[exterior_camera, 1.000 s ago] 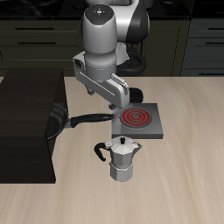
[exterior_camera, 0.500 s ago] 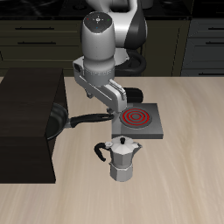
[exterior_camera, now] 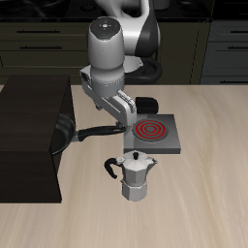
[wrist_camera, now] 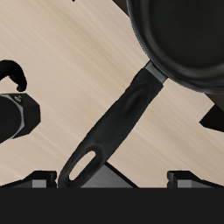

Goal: Place the frypan on top of the shelf

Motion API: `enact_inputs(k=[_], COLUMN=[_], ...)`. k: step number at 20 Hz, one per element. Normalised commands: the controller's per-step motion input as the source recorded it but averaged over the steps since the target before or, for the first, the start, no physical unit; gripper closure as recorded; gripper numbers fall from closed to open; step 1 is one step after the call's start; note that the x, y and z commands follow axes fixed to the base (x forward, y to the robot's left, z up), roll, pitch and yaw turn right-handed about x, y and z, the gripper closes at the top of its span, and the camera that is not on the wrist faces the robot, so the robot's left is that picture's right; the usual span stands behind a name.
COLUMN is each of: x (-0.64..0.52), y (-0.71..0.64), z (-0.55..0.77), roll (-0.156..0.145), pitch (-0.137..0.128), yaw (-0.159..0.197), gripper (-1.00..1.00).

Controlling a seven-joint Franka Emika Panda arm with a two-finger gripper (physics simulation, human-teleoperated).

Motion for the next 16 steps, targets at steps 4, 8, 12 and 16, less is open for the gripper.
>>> enact_inputs(k=[4, 8, 12, 16], x=[-0.05, -0.02, 0.03, 0.03], y=[0.02, 0.18, 0.18, 0.15], z=[-0.07, -0.11, -0.04, 0.0], roll=[0.003, 0.041, 0.045, 0.041], pitch=[0.001, 0.008, 0.005, -0.014], yaw=[-0.03, -0.008, -0.01, -0.008], gripper=[-1.0, -1.0, -1.0, -1.0])
